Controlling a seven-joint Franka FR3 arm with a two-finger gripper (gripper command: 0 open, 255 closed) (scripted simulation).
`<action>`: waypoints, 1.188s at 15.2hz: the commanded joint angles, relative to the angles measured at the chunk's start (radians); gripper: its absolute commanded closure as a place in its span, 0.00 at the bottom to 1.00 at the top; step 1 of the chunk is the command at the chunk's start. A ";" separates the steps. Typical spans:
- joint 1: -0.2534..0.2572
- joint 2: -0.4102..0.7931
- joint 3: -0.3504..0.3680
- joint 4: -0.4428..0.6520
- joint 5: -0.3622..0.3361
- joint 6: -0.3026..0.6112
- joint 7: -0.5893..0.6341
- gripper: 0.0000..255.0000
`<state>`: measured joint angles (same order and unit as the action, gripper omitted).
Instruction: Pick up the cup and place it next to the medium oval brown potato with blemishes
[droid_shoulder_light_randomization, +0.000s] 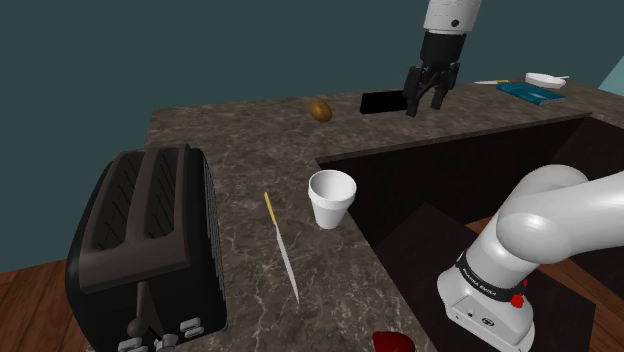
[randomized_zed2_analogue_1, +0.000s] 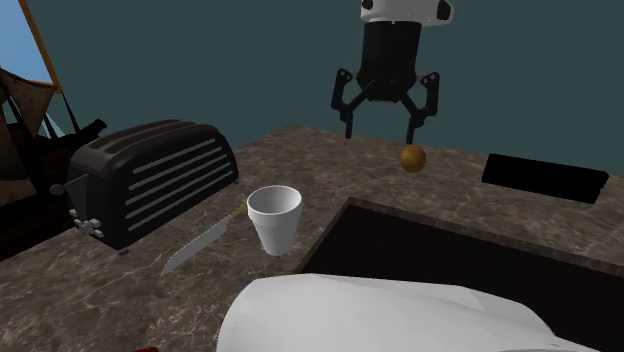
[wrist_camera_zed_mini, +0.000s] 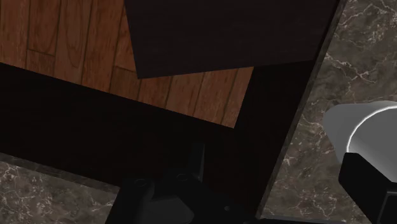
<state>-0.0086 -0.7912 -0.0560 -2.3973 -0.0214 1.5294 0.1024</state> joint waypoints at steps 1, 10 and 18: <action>0.000 0.000 0.000 0.000 0.000 0.000 0.000 0.00; 0.063 0.036 0.116 -0.218 0.107 0.328 0.120 0.00; 0.126 0.206 0.235 -0.311 0.192 0.663 0.222 0.00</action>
<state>0.1087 -0.6192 0.1608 -2.7023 0.1589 2.1393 0.3079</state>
